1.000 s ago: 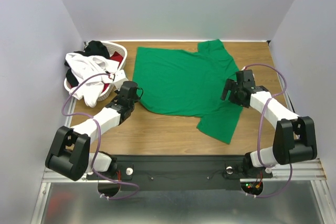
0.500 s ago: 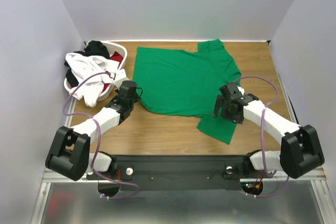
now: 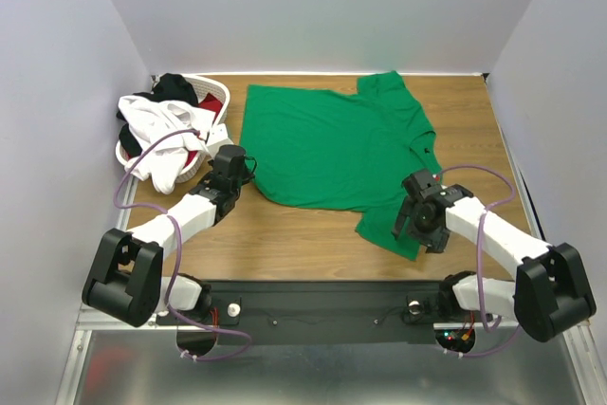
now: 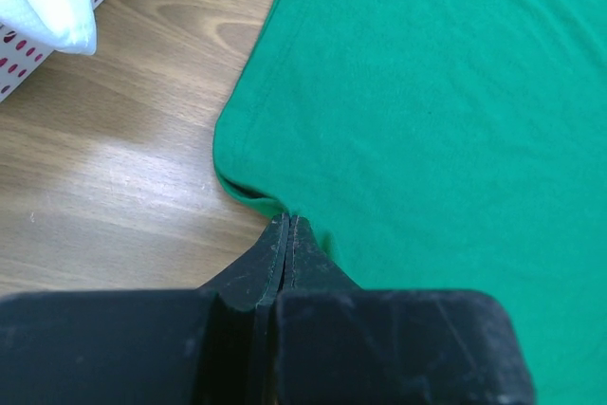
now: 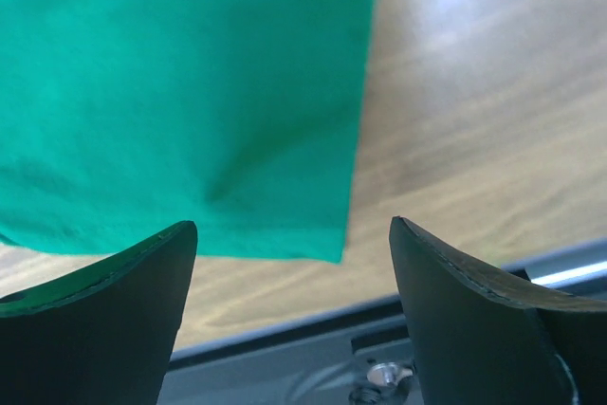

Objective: Fold and stack the t-shirts
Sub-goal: Fold the tshirt

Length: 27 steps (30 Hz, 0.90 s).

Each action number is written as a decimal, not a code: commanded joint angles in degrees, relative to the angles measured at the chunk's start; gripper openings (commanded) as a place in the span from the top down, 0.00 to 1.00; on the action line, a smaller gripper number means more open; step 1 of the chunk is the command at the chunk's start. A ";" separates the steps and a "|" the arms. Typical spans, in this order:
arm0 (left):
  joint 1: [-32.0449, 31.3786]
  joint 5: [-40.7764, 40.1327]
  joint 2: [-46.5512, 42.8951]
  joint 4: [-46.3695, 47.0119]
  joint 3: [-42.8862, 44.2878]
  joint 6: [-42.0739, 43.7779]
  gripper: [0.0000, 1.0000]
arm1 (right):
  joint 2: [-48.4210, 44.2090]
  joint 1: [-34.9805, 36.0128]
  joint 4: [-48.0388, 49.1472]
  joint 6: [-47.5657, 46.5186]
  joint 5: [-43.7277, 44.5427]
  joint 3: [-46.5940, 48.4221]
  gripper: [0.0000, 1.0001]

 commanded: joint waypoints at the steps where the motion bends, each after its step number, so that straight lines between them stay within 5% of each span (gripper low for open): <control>1: 0.61 0.05 -1.64 2.69 0.38 1.24 1.00 | -3.56 -0.09 -3.45 3.82 -0.41 -0.53 0.13; 27: 1.32 1.90 -0.59 3.31 0.20 1.24 1.00 | -6.46 0.53 3.13 8.12 0.37 -8.62 0.48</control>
